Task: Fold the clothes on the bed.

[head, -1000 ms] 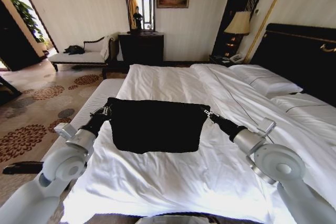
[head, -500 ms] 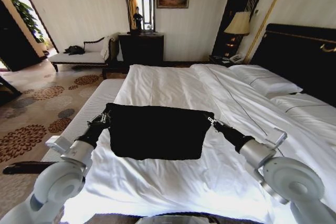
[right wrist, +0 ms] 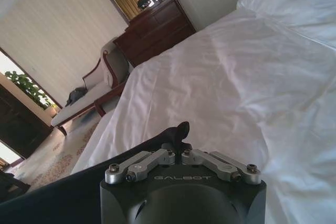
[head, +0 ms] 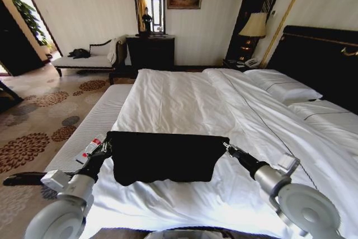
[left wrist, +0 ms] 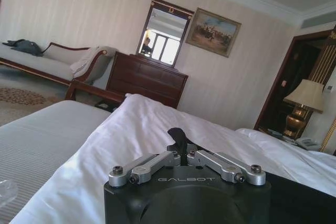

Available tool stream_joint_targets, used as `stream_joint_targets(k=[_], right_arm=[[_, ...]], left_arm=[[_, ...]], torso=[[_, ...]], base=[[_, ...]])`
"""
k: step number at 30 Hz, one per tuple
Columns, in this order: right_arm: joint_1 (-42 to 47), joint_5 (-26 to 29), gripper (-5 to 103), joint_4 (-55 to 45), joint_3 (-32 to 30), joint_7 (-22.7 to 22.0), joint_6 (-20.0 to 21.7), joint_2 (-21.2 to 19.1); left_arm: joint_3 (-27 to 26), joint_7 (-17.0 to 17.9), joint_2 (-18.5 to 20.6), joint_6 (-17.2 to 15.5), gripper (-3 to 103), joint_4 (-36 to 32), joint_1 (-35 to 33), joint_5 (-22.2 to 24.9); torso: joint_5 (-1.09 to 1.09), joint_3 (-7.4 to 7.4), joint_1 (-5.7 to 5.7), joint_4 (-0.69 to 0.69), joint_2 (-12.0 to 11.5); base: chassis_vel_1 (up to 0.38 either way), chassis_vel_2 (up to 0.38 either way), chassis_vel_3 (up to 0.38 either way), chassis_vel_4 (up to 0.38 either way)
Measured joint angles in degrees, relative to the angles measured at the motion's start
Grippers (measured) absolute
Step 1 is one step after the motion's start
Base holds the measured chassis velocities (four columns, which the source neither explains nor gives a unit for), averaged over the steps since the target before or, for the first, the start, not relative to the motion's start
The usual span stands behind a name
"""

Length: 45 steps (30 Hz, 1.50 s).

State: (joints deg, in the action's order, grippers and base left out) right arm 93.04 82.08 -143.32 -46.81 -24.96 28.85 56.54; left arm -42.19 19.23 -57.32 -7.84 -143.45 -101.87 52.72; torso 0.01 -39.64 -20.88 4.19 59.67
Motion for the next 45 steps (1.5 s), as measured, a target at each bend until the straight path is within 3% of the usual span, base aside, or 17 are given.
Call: stream_joint_targets(k=[8,20,25,30,39,45], right_arm=[[-6.2,-0.7,1,0.0,4.7,0.0,0.0,-0.7],[-22.9,2.4,1,16.9,14.0,0.2,0.5,-1.5],[-28.4,0.1,1,24.7,17.2,2.1,0.5,0.3],[-34.1,-5.1,1,34.2,20.8,8.0,-1.0,1.8],[-43.4,-8.9,1,46.2,27.3,10.4,-2.4,3.4],[-48.3,-9.7,1,52.7,29.4,10.6,-3.2,4.7]], left_arm=[[6.8,1.1,1.3,-0.2,0,1.7,8.7,-2.2],[17.6,3.3,-0.1,-1.3,0,20.3,26.4,-2.7],[19.1,3.3,-1.0,-1.4,0,28.0,32.9,-2.3],[23.8,3.6,-1.2,-1.4,0,35.2,40.7,-1.3],[33.6,3.8,-2.8,-1.4,0,49.8,54.5,-0.2],[36.9,3.2,-4.6,-1.3,0,56.7,61.2,-0.1]], torso=[[0.01,-0.01,0.0,0.01,0.0],[0.0,-0.02,-0.02,0.0,0.0],[-0.01,-0.02,-0.02,-0.01,0.0],[0.0,-0.02,-0.02,0.0,0.0],[0.0,-0.02,-0.03,0.0,0.0],[-0.01,-0.01,-0.02,0.0,0.0]], base=[[0.0,0.0,0.0,0.0],[0.0,0.0,0.0,0.0],[0.0,0.0,0.0,0.0],[0.0,0.0,0.0,0.0],[0.0,0.0,0.0,0.0],[0.0,0.0,0.0,0.0]])
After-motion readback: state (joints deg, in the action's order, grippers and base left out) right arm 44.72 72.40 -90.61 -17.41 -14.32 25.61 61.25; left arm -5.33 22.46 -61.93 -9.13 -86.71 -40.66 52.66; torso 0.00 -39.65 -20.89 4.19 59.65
